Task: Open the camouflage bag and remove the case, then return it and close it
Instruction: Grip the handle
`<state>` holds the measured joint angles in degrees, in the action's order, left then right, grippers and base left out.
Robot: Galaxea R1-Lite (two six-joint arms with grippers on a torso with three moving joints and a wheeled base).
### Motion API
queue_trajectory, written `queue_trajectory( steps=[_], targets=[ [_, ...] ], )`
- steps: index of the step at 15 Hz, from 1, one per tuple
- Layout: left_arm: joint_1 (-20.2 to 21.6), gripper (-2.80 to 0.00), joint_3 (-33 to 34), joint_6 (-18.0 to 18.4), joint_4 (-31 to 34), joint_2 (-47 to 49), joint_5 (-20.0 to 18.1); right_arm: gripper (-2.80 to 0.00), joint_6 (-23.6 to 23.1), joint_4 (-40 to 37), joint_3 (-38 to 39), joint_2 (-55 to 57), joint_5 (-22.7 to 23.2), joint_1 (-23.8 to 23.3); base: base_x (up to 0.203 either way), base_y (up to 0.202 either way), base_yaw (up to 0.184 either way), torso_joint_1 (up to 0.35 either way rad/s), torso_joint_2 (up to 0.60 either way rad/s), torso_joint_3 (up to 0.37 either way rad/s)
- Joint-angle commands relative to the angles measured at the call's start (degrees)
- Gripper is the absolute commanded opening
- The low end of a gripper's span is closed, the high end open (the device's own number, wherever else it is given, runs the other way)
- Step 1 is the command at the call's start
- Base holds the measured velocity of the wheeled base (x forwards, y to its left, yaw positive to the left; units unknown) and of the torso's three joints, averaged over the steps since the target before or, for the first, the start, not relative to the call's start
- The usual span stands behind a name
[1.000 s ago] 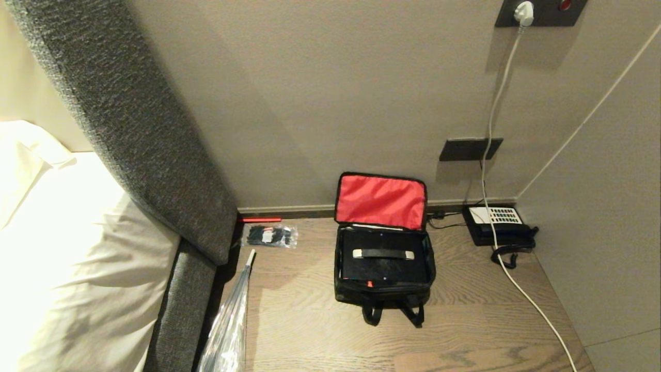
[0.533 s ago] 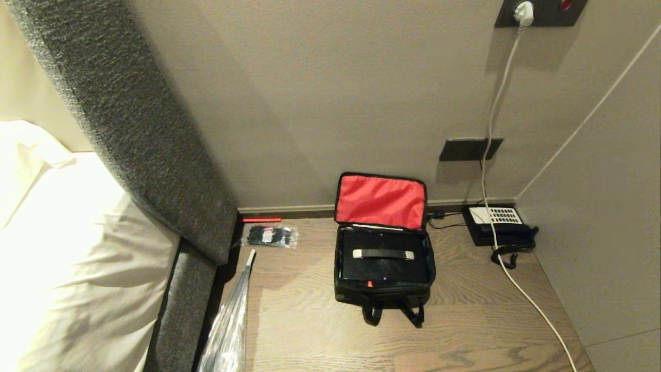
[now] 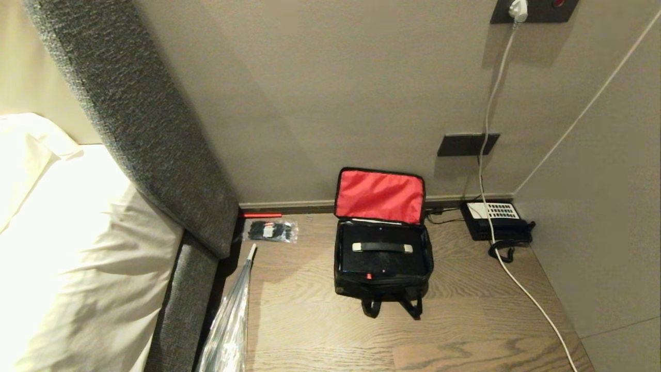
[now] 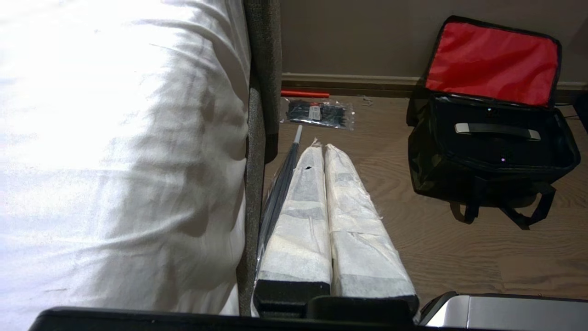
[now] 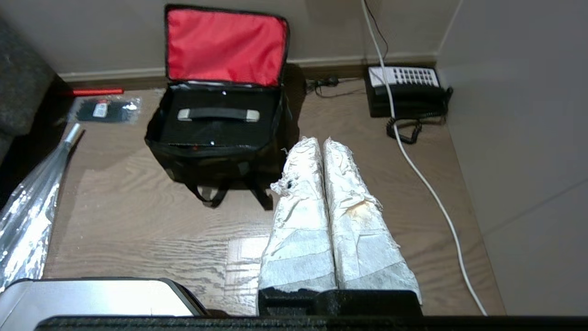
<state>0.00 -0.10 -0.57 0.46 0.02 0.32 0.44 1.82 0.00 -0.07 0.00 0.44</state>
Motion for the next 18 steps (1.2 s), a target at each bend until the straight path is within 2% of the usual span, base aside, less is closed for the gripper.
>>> queue_trajectory(
  steps=[1, 4, 8, 18],
  targets=[
    [-0.1, -2.8, 0.0, 0.0, 0.0, -0.1, 0.0, -2.8, 0.0, 0.0, 0.7, -1.8, 0.0, 0.0, 0.0, 0.0, 0.0, 0.0, 0.0, 0.0],
    [-0.1, -2.8, 0.0, 0.0, 0.0, -0.1, 0.0, -2.8, 0.0, 0.0, 0.7, -1.8, 0.0, 0.0, 0.0, 0.0, 0.0, 0.0, 0.0, 0.0],
    [0.0, -2.8, 0.0, 0.0, 0.1, -0.1, 0.0, -2.8, -2.9, 0.2, 0.7, -1.8, 0.4, 0.0, 0.0, 0.0, 0.0, 0.0, 0.0, 0.0],
    [0.0, -2.8, 0.0, 0.0, 0.1, -0.1, 0.0, -2.8, -1.3, -0.5, 0.6, -1.8, 0.1, 0.0, 0.0, 0.0, 0.0, 0.0, 0.0, 0.0]
  ],
)
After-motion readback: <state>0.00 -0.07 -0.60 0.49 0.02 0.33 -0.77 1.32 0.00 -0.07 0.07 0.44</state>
